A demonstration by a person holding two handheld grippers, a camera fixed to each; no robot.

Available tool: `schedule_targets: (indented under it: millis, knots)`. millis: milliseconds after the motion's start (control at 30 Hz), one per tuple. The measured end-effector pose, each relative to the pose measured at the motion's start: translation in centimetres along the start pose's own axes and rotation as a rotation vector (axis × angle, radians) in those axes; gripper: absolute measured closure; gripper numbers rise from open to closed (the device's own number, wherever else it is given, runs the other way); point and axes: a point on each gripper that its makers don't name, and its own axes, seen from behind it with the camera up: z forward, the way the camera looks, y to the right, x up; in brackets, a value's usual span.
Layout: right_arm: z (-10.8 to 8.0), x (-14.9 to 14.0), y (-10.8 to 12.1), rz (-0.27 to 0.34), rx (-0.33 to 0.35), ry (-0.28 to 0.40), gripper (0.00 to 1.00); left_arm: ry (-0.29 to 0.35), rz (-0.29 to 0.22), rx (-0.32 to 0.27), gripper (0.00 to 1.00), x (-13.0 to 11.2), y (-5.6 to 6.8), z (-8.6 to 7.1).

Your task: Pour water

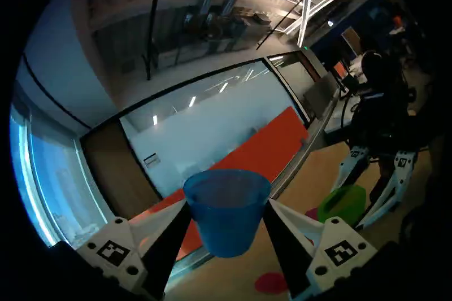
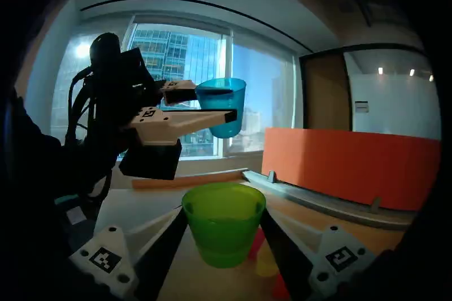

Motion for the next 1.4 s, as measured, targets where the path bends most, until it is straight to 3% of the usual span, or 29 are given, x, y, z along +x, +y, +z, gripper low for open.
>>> schedule_targets:
  millis: [300, 400, 967, 1400]
  knots:
    - [-0.6, 0.8, 0.1, 0.006, -0.012, 0.013, 0.11, 0.011, -0.28, -0.013, 0.17, -0.6, -1.1, -0.3]
    - [-0.7, 0.9, 0.1, 0.005, -0.013, 0.015, 0.11, 0.02, -0.332, -0.02, 0.17, -0.6, -1.4, -0.5]
    - [-1.6, 0.7, 0.9, -0.004, -0.05, -0.016, 0.11, -0.029, -0.4, -0.058, 0.17, -3.5, -0.1, -1.7]
    - [-4.7, 0.3, 3.4, 0.008, -0.125, -0.046, 0.11, -0.095, -0.441, -0.107, 0.17, -7.5, 2.6, -3.1]
